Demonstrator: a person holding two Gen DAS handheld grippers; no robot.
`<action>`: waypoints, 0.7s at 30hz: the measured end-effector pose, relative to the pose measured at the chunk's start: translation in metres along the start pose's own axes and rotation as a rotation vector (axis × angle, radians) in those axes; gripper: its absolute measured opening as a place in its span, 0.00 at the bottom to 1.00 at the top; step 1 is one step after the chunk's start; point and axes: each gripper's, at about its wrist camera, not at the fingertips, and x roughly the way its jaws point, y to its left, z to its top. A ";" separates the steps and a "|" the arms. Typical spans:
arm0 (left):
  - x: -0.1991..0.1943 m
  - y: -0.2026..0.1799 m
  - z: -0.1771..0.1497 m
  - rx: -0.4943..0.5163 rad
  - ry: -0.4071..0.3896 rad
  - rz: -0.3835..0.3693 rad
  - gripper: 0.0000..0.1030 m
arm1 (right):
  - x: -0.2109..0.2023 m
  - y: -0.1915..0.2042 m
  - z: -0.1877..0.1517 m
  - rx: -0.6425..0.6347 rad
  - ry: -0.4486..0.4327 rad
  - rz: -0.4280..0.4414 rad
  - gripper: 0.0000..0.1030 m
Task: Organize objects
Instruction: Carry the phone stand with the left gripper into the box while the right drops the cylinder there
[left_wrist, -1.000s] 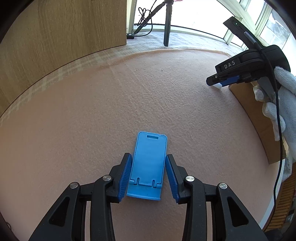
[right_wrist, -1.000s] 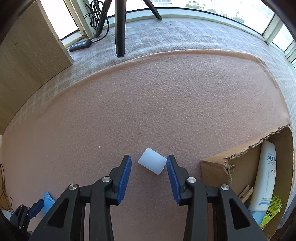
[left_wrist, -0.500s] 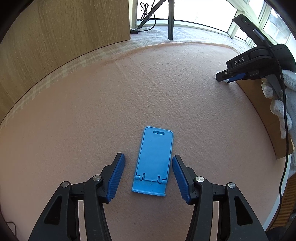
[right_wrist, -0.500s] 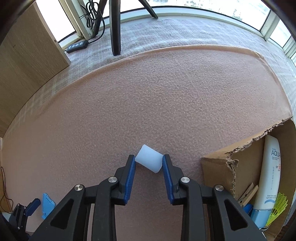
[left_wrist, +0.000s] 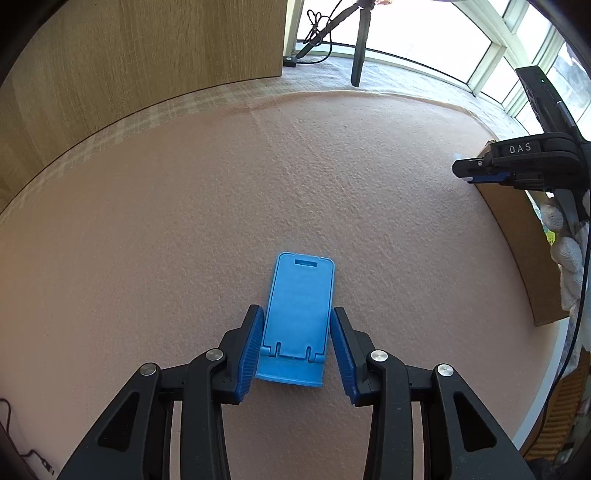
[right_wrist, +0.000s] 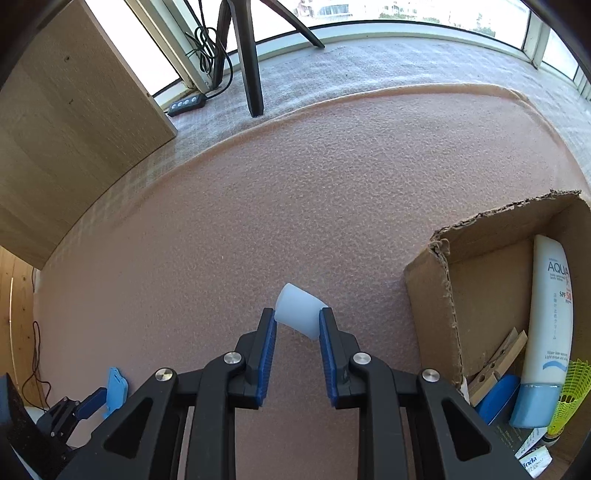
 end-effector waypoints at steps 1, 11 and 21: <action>-0.003 -0.002 -0.001 -0.001 -0.006 0.003 0.39 | -0.006 0.001 -0.005 -0.002 -0.006 0.016 0.20; -0.033 -0.048 0.013 0.019 -0.085 -0.006 0.39 | -0.072 -0.015 -0.045 -0.040 -0.096 0.123 0.20; -0.045 -0.136 0.048 0.104 -0.154 -0.068 0.39 | -0.135 -0.071 -0.075 -0.074 -0.183 0.073 0.20</action>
